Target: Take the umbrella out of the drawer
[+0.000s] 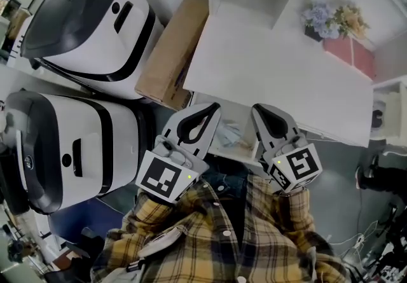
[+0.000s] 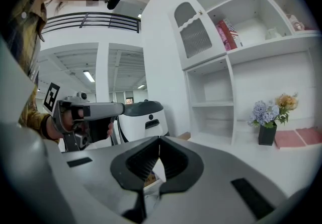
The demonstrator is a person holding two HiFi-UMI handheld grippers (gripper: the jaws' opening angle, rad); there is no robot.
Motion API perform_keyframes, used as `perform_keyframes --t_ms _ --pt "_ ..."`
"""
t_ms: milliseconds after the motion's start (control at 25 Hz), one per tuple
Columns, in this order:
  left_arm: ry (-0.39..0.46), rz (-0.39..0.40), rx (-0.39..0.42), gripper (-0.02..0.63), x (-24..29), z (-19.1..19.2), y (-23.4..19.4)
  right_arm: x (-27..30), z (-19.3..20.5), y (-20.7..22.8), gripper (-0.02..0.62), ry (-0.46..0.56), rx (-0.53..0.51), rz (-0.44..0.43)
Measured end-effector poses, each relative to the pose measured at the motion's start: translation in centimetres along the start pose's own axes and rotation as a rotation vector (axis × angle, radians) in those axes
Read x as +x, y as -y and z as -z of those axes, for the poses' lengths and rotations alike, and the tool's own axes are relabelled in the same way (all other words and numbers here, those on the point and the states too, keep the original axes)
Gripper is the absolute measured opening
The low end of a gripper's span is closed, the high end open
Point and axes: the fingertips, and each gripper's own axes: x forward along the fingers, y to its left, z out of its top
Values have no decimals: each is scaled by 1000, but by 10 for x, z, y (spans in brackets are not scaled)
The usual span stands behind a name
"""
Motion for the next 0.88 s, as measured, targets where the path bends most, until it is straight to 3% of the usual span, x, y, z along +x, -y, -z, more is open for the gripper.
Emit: perform_keyframes --t_ms 120,440,880 --pt "-10 66 -2 18 8 1 2 -5 0 4 18 4 17 62" --pt "-31 136 -28 18 20 7 -1 -9 4 11 18 -7 42 145" --pt "-52 138 -38 18 24 20 -19 -3 21 22 18 -58 43 170"
